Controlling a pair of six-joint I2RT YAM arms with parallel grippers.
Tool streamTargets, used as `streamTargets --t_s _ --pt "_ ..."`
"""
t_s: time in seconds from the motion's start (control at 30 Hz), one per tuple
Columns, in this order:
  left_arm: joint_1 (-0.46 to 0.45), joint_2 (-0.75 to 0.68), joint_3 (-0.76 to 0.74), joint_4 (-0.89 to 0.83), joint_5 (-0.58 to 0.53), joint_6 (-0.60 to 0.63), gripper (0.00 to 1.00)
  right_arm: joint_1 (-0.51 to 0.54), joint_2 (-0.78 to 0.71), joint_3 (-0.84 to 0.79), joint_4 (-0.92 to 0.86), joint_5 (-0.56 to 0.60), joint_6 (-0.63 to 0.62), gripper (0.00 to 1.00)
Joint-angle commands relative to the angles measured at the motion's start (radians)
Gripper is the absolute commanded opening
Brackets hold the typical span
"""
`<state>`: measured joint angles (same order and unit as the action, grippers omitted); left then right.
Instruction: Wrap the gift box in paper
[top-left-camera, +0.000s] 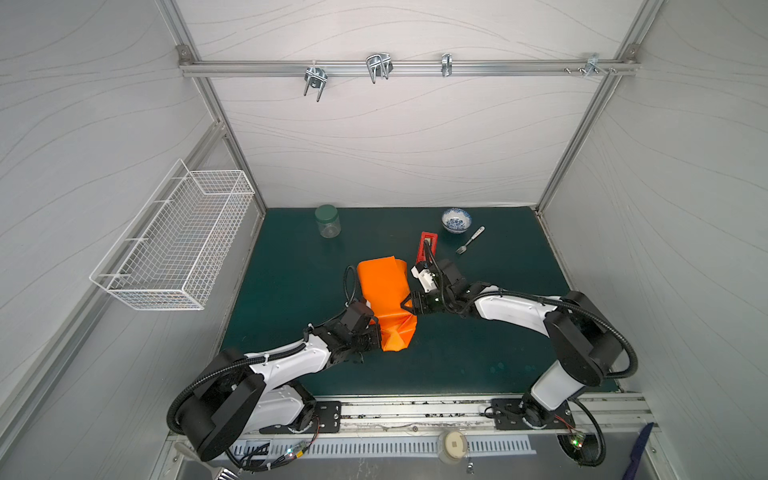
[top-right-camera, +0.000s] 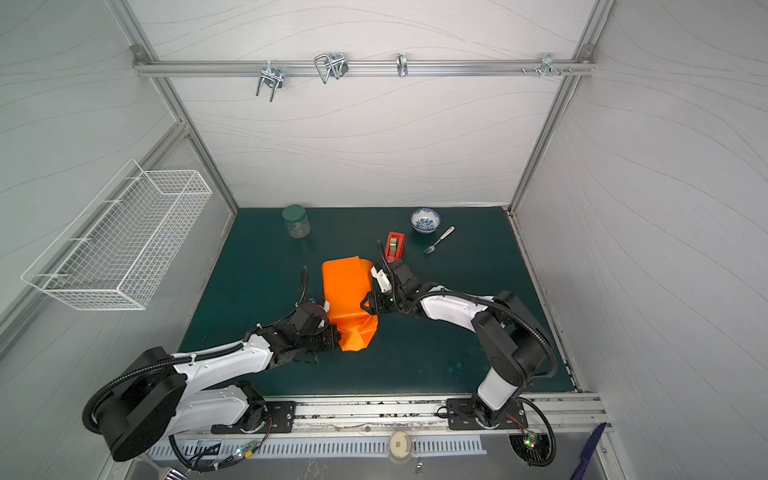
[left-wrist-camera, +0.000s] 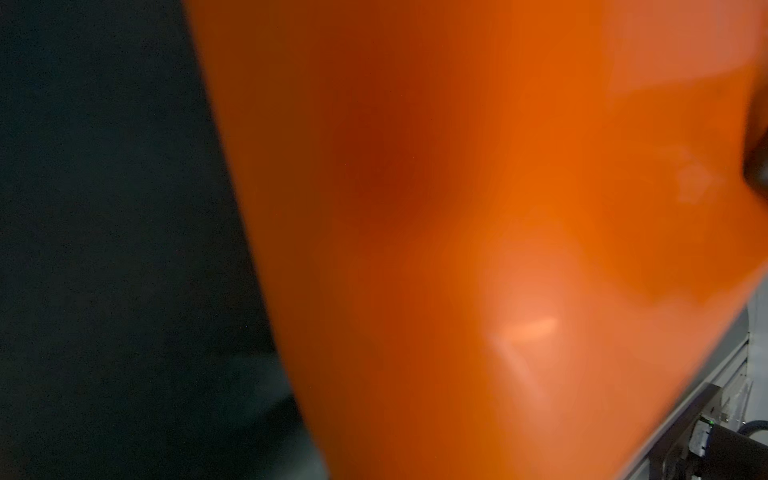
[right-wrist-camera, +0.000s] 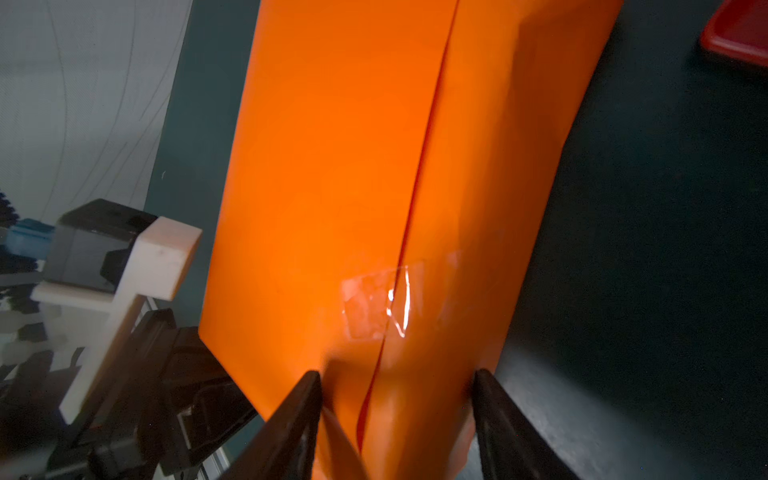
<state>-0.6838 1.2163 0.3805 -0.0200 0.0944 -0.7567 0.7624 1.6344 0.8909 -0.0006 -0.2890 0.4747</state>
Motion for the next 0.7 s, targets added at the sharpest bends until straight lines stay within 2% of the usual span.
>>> streamTargets --t_s 0.0,0.13,0.4,0.67 --pt "-0.005 0.007 0.018 0.036 -0.052 0.023 0.0 0.002 0.022 0.0 -0.048 0.015 -0.01 0.59" --pt "-0.006 -0.03 0.006 0.044 -0.031 0.021 0.02 0.003 0.023 0.003 -0.049 0.017 -0.01 0.59" --pt "-0.017 -0.209 -0.05 0.086 0.005 -0.021 0.09 0.004 0.027 0.005 -0.051 0.017 -0.011 0.59" --pt "-0.024 -0.14 -0.008 0.132 0.006 0.01 0.05 0.004 0.027 0.002 -0.049 0.016 -0.009 0.59"
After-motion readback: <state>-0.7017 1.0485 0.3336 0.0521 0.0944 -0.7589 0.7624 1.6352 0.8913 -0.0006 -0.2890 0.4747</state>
